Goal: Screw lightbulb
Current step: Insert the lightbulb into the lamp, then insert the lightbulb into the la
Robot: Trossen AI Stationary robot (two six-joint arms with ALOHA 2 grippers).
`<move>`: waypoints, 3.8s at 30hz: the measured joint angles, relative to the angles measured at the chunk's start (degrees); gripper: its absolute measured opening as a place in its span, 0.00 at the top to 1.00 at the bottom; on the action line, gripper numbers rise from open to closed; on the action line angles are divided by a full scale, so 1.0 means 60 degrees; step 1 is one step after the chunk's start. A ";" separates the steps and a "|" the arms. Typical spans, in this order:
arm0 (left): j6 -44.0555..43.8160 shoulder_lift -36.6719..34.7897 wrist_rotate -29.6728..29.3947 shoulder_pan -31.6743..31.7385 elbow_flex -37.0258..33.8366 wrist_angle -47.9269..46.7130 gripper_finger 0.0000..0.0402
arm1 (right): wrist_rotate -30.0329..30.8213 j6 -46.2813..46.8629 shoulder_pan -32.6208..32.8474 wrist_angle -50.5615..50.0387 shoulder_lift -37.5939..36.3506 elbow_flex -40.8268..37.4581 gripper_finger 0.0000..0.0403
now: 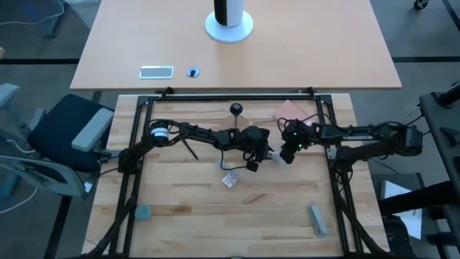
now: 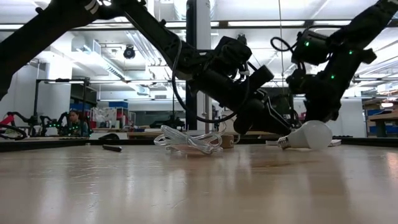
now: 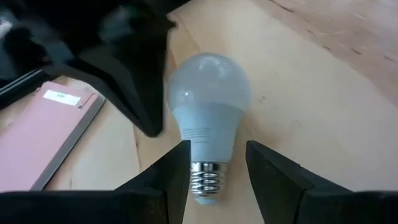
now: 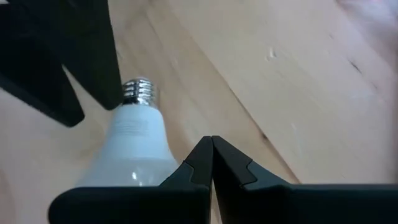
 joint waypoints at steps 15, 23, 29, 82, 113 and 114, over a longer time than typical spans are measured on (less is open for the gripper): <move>-0.0400 0.0073 0.0390 0.0111 -0.0142 -0.0136 0.64 | -0.0848 -0.0461 0.0018 0.2590 0.2218 -0.0050 1.00; -0.0454 0.0228 0.0774 0.0115 -0.0193 0.0072 0.64 | -0.0985 -0.0426 0.0018 0.3037 0.2318 -0.0027 1.00; -0.0839 0.0459 0.0779 0.0115 -0.0211 0.0435 0.64 | -0.1007 -0.0320 0.0022 0.3081 0.2329 -0.0010 1.00; -0.2361 0.0645 0.0930 -0.0209 -0.0106 0.0865 0.64 | -0.0001 0.2206 0.0742 -0.3321 -0.3595 0.0434 1.00; -0.2731 0.0645 0.0895 -0.0289 -0.0106 0.0832 0.64 | -0.0805 0.4915 0.4127 -0.2900 -0.1862 0.0251 1.00; -0.2759 0.0645 0.0894 -0.0289 -0.0108 0.0832 0.64 | -0.0819 0.4860 0.4127 -0.2633 -0.1741 0.0238 1.00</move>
